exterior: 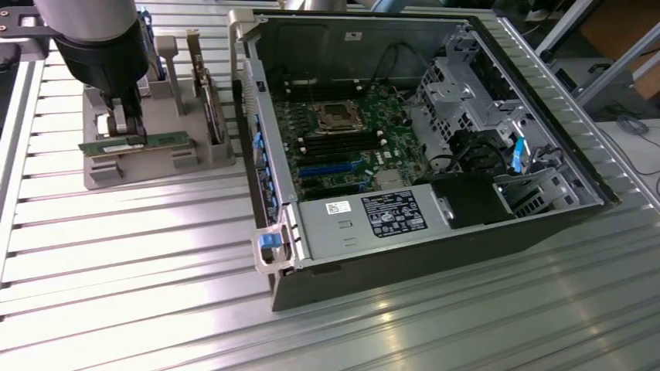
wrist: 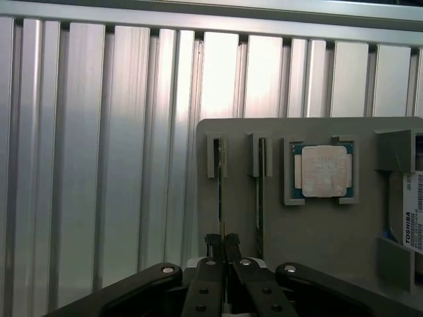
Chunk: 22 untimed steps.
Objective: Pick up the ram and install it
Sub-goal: 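Pick up the ram and move it above insertion slot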
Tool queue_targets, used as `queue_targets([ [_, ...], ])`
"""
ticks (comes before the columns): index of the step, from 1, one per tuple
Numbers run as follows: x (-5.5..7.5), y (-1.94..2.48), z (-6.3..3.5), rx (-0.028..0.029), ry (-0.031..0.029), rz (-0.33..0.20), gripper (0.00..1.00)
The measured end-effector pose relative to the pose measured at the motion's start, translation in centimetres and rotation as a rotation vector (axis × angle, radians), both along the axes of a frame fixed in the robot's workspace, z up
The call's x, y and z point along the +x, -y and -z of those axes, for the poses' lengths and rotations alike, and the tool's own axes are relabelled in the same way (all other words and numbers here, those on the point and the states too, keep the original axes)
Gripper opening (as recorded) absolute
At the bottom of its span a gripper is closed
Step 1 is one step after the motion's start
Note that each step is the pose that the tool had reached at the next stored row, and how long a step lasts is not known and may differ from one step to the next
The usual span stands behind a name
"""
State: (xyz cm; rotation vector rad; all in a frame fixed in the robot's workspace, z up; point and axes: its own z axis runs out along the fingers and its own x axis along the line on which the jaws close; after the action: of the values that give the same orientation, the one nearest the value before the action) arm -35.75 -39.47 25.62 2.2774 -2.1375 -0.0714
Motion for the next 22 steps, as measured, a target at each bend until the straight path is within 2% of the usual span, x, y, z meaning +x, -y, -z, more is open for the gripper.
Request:
queue_targets([
  [22,0.0,0.01,-0.58,-0.0001,-0.0002,0.0,0.12],
])
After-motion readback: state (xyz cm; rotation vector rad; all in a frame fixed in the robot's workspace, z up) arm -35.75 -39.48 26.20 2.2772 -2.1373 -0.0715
